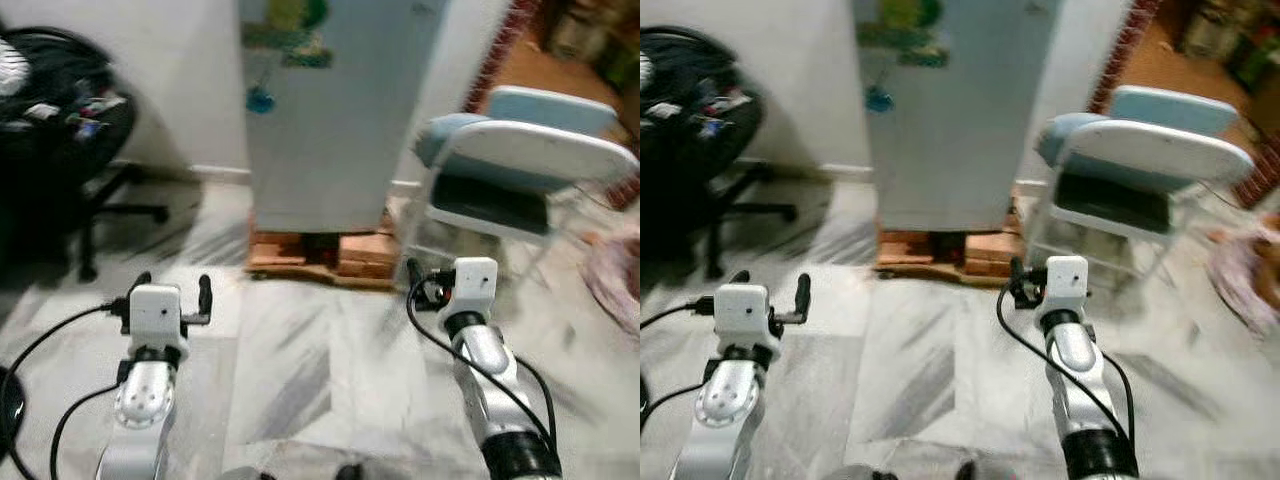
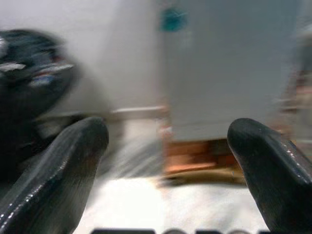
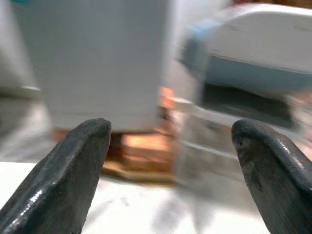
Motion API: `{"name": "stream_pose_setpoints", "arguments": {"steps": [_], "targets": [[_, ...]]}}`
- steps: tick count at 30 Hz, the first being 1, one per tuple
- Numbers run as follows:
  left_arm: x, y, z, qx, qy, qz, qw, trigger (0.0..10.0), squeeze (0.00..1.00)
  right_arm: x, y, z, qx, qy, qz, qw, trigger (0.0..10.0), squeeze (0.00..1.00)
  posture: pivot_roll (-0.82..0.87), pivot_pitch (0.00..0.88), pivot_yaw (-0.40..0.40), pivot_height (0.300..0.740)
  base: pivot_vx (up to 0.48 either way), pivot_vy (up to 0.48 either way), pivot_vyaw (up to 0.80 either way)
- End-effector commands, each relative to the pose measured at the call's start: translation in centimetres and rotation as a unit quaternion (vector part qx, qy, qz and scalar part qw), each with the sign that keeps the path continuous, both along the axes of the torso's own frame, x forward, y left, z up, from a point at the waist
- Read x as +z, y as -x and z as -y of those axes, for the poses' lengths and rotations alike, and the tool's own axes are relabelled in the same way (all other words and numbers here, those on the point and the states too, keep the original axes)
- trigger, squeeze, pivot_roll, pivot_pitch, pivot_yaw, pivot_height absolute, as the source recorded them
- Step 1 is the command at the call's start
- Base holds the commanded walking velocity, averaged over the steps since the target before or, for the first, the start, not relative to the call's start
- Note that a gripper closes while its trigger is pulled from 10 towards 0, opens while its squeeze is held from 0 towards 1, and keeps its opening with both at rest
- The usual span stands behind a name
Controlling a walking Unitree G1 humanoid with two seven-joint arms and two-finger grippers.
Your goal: Restocking fridge
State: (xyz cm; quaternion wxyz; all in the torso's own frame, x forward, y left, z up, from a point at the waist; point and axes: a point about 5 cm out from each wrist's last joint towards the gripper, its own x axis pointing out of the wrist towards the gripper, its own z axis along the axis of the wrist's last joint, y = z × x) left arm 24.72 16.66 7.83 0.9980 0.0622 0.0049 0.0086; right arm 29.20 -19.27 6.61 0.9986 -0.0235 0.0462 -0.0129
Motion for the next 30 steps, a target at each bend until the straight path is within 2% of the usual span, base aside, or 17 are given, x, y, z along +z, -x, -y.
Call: {"name": "stream_pose_setpoints", "arguments": {"steps": [1, 8, 14, 19, 25, 29, 30], "targets": [[-0.1, 0.3, -0.8, 0.005, -0.009, -0.007, 1.0, 10.0, 0.0, 0.3, -0.2, -0.7, 0.005, -0.007, 0.009, 1.0, 10.0, 0.0, 0.02, 0.084, 0.001, 0.74, 0.0, 0.48, -0.8], [-0.1, 0.9, -0.6, 0.004, -0.008, -0.008, 1.0, 10.0, 0.0, 0.2, -0.5, -1.1, 0.012, -0.012, 0.009, 1.0, 10.0, 0.0, 0.04, 0.085, -0.012, 0.74, 0.0, 0.48, -0.66], [-0.2, 1.4, -1.1, 0.02, -0.016, -0.009, 1.0, 10.0, 0.0, 0.4, -1.0, -1.6, 0.021, -0.014, 0.011, 1.0, 10.0, 0.0, 0.06, 0.084, -0.019, 0.74, 0.0, 0.0, 0.0], [-0.1, 1.2, -1.6, 0.021, -0.028, -0.014, 0.999, 10.0, 0.0, 0.4, -1.5, -1.7, 0.014, -0.026, 0.005, 1.0, 10.0, 0.0, 0.1, 0.084, -0.051, 0.74, 0.0, 0.0, 0.0], [0.8, 1.5, -2.3, 0.043, -0.023, -0.012, 0.999, 10.0, 0.0, 1.5, -3.1, -2.9, 0.038, -0.032, 0.018, 0.999, 10.0, 0.0, 0.14, 0.083, -0.068, 0.74, 0.0, 0.0, 0.0], [0.2, 1.8, -2.4, 0.055, -0.026, -0.018, 0.998, 10.0, 0.0, 1.7, -3.5, -3.5, 0.041, -0.035, 0.018, 0.998, 10.0, 0.0, 0.13, 0.098, -0.09, 0.74, 0.0, 0.0, 0.0], [0.1, 1.9, -2.3, 0.055, -0.023, -0.019, 0.998, 10.0, 0.0, 1.9, -3.5, -4.1, 0.058, -0.034, 0.022, 0.997, 10.0, 0.0, 0.11, 0.102, -0.089, 0.74, 0.0, 0.0, 0.0]]}}
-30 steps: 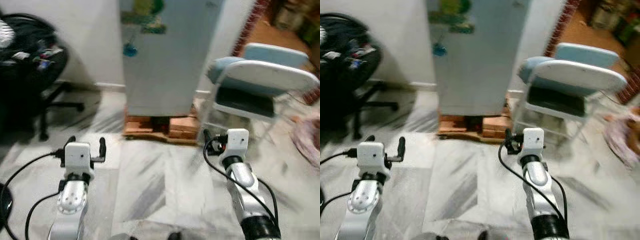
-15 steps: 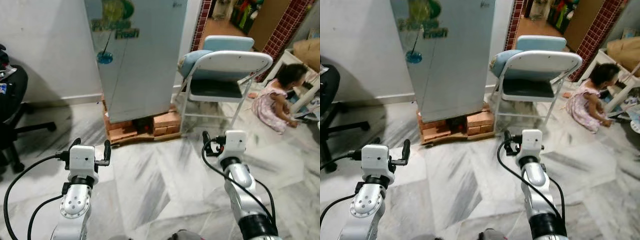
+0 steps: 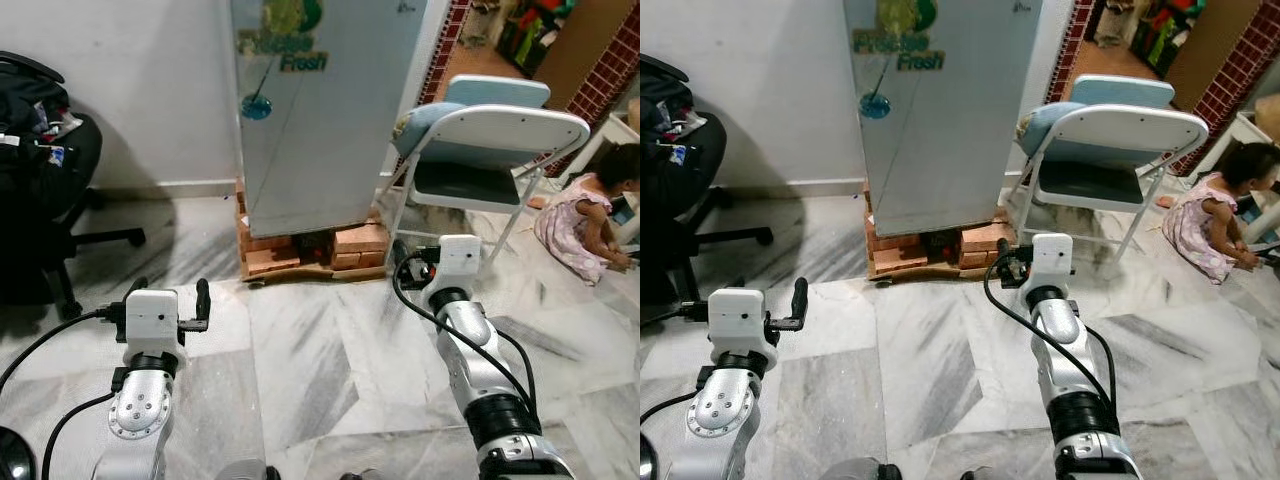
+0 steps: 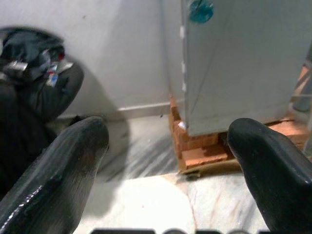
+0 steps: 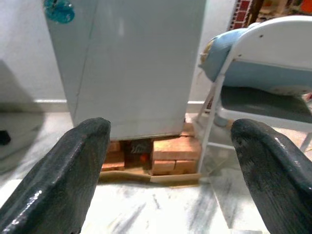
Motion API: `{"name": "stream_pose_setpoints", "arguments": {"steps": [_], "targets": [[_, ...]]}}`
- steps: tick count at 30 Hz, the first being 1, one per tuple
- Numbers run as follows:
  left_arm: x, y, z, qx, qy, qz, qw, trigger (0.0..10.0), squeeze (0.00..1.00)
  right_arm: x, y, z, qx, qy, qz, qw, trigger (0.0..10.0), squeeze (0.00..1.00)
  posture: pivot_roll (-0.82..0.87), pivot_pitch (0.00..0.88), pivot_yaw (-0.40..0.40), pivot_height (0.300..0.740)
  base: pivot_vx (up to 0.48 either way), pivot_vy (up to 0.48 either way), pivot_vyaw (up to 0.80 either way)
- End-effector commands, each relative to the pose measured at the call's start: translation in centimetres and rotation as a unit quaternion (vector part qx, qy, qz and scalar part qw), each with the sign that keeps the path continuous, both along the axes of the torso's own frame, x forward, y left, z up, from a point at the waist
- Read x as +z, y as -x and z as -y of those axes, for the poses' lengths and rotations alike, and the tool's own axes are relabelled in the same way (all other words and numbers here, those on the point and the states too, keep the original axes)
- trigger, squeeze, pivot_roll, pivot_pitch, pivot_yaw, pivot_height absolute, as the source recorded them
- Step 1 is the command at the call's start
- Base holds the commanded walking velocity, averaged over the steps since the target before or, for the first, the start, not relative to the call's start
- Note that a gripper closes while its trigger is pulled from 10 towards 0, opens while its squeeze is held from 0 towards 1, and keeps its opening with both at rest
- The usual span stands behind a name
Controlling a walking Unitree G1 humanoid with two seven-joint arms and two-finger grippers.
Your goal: Restocking fridge
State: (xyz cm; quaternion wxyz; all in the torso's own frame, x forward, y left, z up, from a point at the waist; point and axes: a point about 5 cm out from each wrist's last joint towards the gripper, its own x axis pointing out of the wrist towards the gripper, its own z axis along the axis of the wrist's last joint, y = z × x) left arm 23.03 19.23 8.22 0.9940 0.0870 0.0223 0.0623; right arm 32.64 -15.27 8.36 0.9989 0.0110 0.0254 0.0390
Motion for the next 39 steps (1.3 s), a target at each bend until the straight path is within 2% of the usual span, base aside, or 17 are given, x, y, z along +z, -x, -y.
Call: {"name": "stream_pose_setpoints", "arguments": {"steps": [1, 2, 4, 9, 13, 17, 20, 23, 28, 30, 33, 39], "targets": [[-0.3, 0.2, 0.3, 0.0, 0.002, -0.005, 1.0, 10.0, 0.0, 0.1, 0.0, -0.1, 0.007, 0.002, 0.002, 1.0, 10.0, 0.0, 0.11, 0.102, -0.089, 0.74, 0.0, 0.0, 0.0], [-0.4, 0.3, 0.3, 0.004, 0.004, -0.008, 1.0, 10.0, 0.0, 0.3, 0.2, -0.5, 0.025, 0.011, 0.01, 1.0, 10.0, 0.0, 0.1, 0.101, -0.083, 0.74, 0.0, 0.0, 0.0], [-0.5, 0.5, 0.2, 0.011, 0.007, -0.011, 1.0, 10.0, 0.0, 0.2, 0.3, -0.3, 0.024, 0.013, 0.011, 1.0, 10.0, 0.0, 0.09, 0.1, -0.079, 0.74, 0.0, 0.0, 0.0], [-0.5, 1.2, -0.2, 0.016, 0.015, -0.012, 1.0, 10.0, 0.0, -0.4, 0.8, 1.7, -0.021, 0.006, 0.001, 1.0, 10.0, 0.0, 0.08, 0.098, -0.053, 0.74, 0.0, 0.0, 0.0], [-0.6, 1.6, -0.4, 0.009, 0.016, -0.017, 1.0, 10.0, 0.0, -0.5, 1.1, 2.1, -0.028, 0.009, 0.002, 1.0, 10.0, 0.0, 0.06, 0.109, -0.036, 0.74, 0.0, 0.0, 0.0], [-0.6, 1.5, -0.2, -0.015, 0.011, -0.016, 1.0, 10.0, 0.0, -0.4, 1.3, 2.0, -0.029, 0.008, 0.003, 1.0, 10.0, 0.0, 0.05, 0.12, -0.03, 0.74, 0.139, 0.285, -0.75], [0.1, 0.5, 0.5, -0.043, 0.005, -0.005, 0.999, 10.0, 0.0, -0.1, 1.2, 1.4, -0.023, 0.007, 0.012, 1.0, 10.0, 0.0, 0.05, 0.131, -0.014, 0.74, 0.281, 0.389, -0.8], [0.3, 0.3, 0.6, -0.048, 0.015, -0.007, 0.999, 10.0, 0.0, -0.1, 1.2, 1.3, -0.025, 0.006, 0.013, 1.0, 10.0, 0.0, 0.04, 0.138, -0.004, 0.74, 0.286, 0.386, -0.8], [0.2, 0.5, 0.4, -0.044, 0.012, -0.005, 0.999, 10.0, 0.0, -0.5, 1.9, 1.5, -0.032, 0.004, 0.007, 0.999, 10.0, 0.0, 0.04, 0.148, -0.001, 0.74, 0.286, 0.385, -0.8], [0.2, 0.6, 0.5, -0.066, 0.003, -0.005, 0.998, 10.0, 0.0, -0.8, 2.2, 1.7, -0.035, 0.004, 0.003, 0.999, 10.0, 0.0, 0.04, 0.147, -0.001, 0.74, 0.345, 0.334, -0.8], [-0.2, 0.7, 0.6, -0.066, 0.022, -0.024, 0.997, 10.0, 0.0, -1.2, 2.5, 1.9, -0.037, 0.006, -0.005, 0.999, 10.0, 0.0, 0.04, 0.144, -0.002, 0.74, 0.364, 0.315, -0.8], [-0.3, 0.8, 0.6, -0.071, 0.03, -0.026, 0.997, 10.0, 0.0, -1.0, 2.3, 1.6, -0.034, 0.004, -0.004, 0.999, 10.0, 0.0, 0.04, 0.139, -0.007, 0.74, 0.386, 0.208, -0.8]]}}
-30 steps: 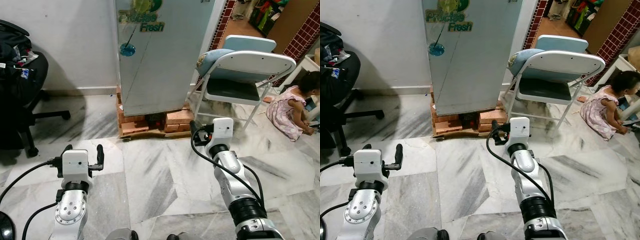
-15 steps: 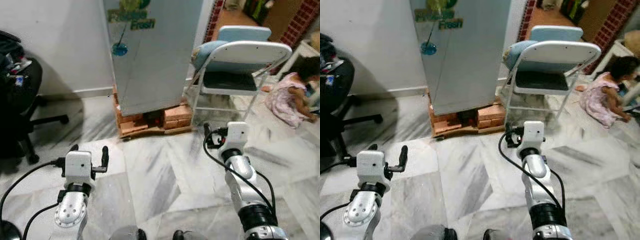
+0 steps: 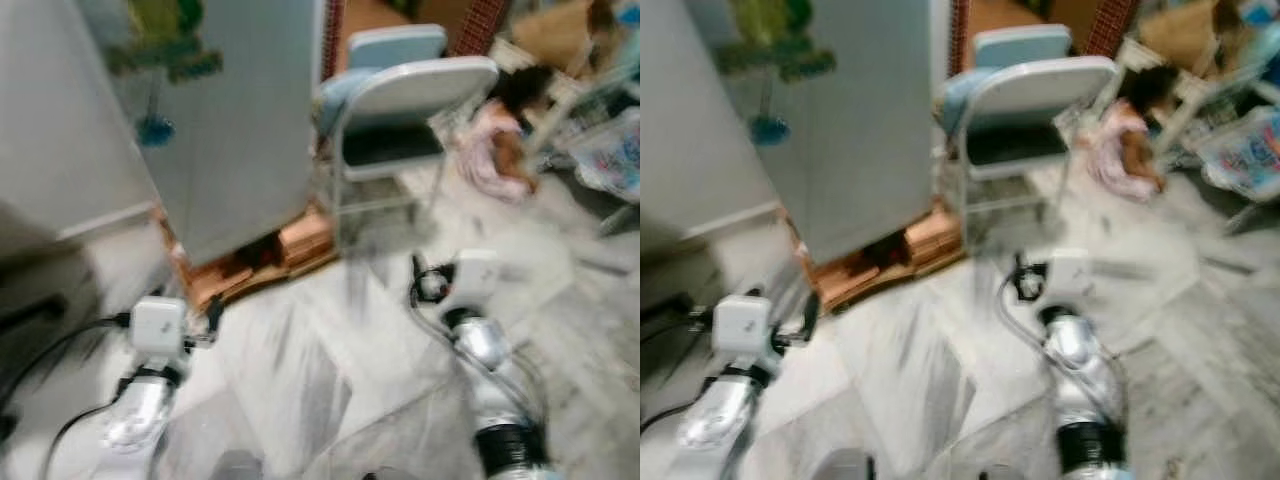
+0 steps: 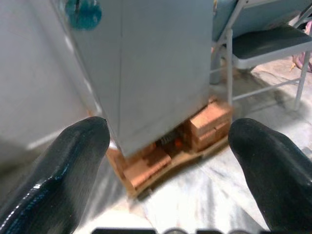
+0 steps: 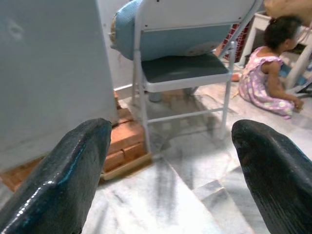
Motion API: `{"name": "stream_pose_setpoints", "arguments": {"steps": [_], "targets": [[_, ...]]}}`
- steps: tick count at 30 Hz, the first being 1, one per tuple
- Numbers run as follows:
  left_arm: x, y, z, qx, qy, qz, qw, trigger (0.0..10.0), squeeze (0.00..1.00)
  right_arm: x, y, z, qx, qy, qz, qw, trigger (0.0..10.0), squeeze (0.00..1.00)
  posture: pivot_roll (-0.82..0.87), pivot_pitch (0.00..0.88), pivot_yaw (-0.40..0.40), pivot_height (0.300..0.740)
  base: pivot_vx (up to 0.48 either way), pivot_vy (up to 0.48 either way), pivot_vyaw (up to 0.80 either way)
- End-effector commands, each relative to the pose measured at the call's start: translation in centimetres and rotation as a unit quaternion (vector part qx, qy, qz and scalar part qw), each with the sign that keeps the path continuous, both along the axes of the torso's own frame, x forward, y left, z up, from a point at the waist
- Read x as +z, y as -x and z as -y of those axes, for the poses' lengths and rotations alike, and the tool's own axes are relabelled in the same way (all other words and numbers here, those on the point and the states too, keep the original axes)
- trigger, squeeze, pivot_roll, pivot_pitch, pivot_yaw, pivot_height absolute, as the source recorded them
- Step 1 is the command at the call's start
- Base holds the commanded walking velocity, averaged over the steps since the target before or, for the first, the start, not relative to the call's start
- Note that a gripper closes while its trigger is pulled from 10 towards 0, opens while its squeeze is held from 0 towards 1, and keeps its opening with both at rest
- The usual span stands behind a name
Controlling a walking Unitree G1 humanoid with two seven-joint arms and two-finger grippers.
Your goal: Restocking fridge
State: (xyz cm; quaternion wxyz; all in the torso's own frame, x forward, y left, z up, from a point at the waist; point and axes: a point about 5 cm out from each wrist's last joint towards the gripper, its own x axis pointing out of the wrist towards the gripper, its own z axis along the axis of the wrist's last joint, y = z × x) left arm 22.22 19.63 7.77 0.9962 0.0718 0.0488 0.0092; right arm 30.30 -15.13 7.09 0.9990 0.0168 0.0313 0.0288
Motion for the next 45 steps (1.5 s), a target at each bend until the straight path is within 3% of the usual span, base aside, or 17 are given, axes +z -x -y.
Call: {"name": "stream_pose_setpoints", "arguments": {"steps": [1, 15, 19, 29, 37, 45], "targets": [[0.1, 0.0, 1.0, -0.021, 0.013, 0.003, 1.0, 10.0, 0.0, 0.3, -0.1, 1.7, -0.023, 0.009, 0.003, 1.0, 10.0, 0.0, 0.04, 0.139, -0.007, 0.74, 0.428, 0.0, -0.8], [-0.6, 0.5, 1.1, -0.008, 0.011, -0.008, 1.0, 10.0, 0.0, 0.3, -0.1, 1.8, -0.026, 0.01, 0.002, 1.0, 10.0, 0.0, 0.04, 0.133, -0.004, 0.74, 0.425, 0.017, -0.8], [-0.7, 0.7, 1.1, 0.006, 0.0, -0.004, 1.0, 10.0, 0.0, 0.2, 0.0, 2.0, -0.027, 0.011, 0.001, 1.0, 10.0, 0.0, 0.04, 0.124, -0.001, 0.74, 0.0, 0.0, -0.55], [-2.0, 2.7, 0.2, 0.039, -0.009, -0.026, 0.999, 10.0, 0.0, -0.1, 1.0, 3.3, -0.038, 0.026, -0.004, 0.999, 10.0, 0.0, 0.02, 0.122, -0.004, 0.74, 0.0, 0.0, 0.0], [-1.9, 2.8, 0.0, 0.06, -0.007, -0.031, 0.998, 10.0, 0.0, -0.3, 1.0, 2.9, -0.026, 0.027, -0.011, 0.999, 10.0, 0.0, 0.04, 0.136, -0.017, 0.74, 0.0, 0.0, 0.0], [-1.3, 1.8, 0.2, 0.05, -0.009, -0.02, 0.999, 10.0, 0.0, -0.1, 0.6, 2.5, -0.019, 0.029, -0.009, 0.999, 10.0, 0.0, 0.04, 0.135, -0.016, 0.74, 0.0, 0.48, 0.0]]}}
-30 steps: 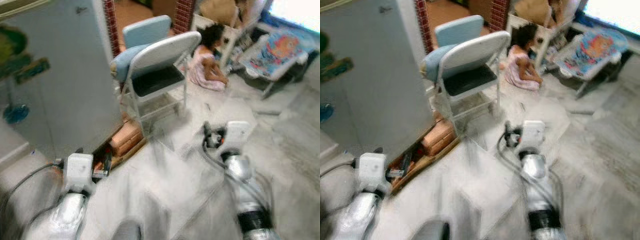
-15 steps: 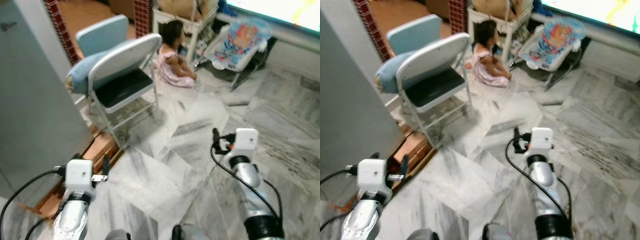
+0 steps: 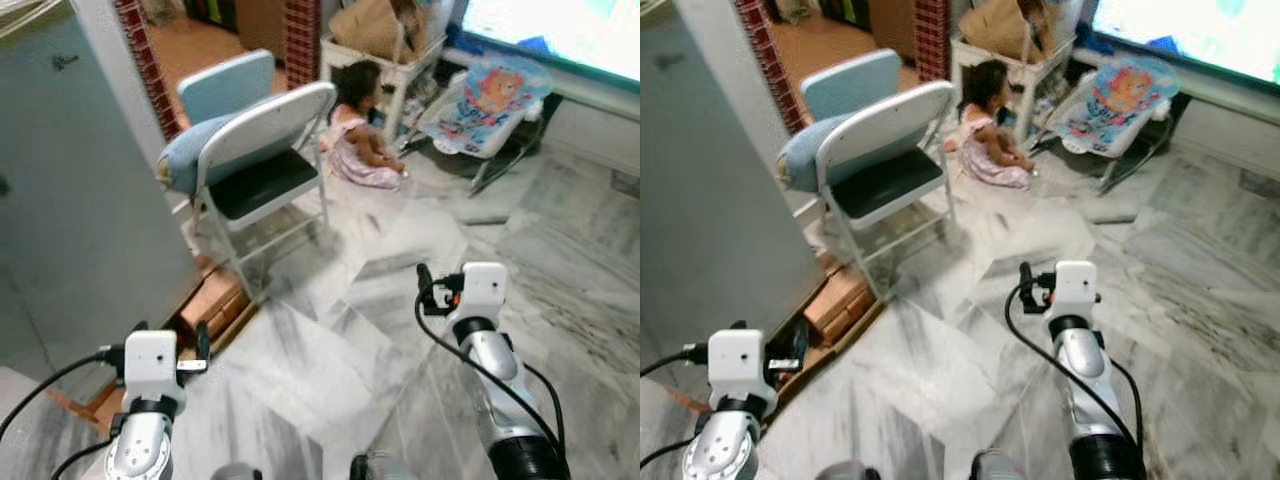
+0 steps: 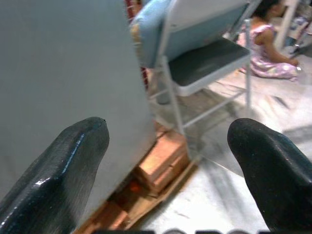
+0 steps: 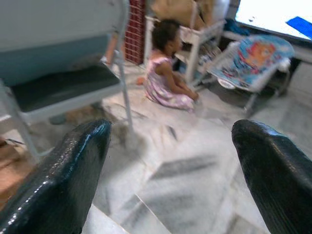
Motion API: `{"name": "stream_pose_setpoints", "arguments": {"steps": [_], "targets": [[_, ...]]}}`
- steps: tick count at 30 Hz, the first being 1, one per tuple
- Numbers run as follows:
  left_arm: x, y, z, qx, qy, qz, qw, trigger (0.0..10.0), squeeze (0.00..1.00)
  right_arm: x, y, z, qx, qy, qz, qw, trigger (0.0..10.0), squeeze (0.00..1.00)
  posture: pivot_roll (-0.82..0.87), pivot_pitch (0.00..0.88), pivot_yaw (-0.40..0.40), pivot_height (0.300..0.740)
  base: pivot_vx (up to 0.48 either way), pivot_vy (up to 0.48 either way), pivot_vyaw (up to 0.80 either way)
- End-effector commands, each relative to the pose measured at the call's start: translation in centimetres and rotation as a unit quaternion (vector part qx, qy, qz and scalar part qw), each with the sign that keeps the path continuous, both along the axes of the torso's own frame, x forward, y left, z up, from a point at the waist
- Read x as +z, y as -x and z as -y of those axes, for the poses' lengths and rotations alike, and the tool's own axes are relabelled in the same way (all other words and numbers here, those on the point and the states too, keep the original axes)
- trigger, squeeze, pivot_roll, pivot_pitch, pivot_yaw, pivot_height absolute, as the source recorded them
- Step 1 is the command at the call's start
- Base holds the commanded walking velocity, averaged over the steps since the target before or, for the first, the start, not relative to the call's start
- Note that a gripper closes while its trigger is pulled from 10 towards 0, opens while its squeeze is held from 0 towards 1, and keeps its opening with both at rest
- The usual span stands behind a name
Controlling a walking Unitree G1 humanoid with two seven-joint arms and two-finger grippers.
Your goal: Restocking fridge
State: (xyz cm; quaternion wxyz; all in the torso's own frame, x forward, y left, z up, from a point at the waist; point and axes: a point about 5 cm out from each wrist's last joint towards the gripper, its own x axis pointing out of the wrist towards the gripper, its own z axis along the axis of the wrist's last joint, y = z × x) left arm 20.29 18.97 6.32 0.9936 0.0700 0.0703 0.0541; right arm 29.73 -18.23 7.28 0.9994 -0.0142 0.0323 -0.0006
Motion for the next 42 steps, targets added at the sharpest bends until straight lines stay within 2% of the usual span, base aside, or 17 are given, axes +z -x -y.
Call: {"name": "stream_pose_setpoints", "arguments": {"steps": [1, 10, 16, 21, 33, 42], "targets": [[0.5, -0.5, -0.5, 0.001, -0.01, 0.002, 1.0, 10.0, 0.0, -0.1, -0.2, -0.5, 0.006, -0.004, -0.005, 1.0, 10.0, 0.0, 0.04, 0.139, -0.014, 0.74, 0.0, 0.48, 0.0], [1.4, -1.8, -0.6, -0.022, -0.024, 0.016, 0.999, 10.0, 0.0, 0.1, -0.4, -1.0, 0.009, -0.003, -0.001, 1.0, 10.0, 0.0, 0.05, 0.15, -0.004, 0.74, 0.0, 0.48, 0.0], [1.0, -1.5, 0.7, -0.036, -0.013, 0.008, 0.999, 10.0, 0.0, 0.2, -0.5, -1.2, 0.01, -0.004, 0.002, 1.0, 10.0, 0.0, 0.05, 0.155, 0.008, 0.74, 0.0, 0.48, 0.0], [0.2, -0.6, 1.5, -0.037, 0.001, -0.005, 0.999, 10.0, 0.0, 0.0, -0.3, -0.9, 0.006, -0.002, -0.001, 1.0, 10.0, 0.0, 0.05, 0.154, 0.01, 0.74, 0.0, 0.48, 0.0], [0.4, -0.7, 1.3, -0.032, 0.003, -0.003, 0.999, 10.0, 0.0, -0.2, -0.4, -0.9, 0.008, 0.001, -0.006, 1.0, 10.0, 0.0, 0.05, 0.147, -0.005, 0.74, 0.0, 0.48, 0.0], [0.4, -0.5, 1.8, -0.039, 0.008, -0.001, 0.999, 10.0, 0.0, -0.1, -0.6, -0.9, 0.013, 0.006, -0.007, 1.0, 10.0, 0.0, 0.06, 0.141, -0.02, 0.74, 0.0, 0.478, 0.0]]}}
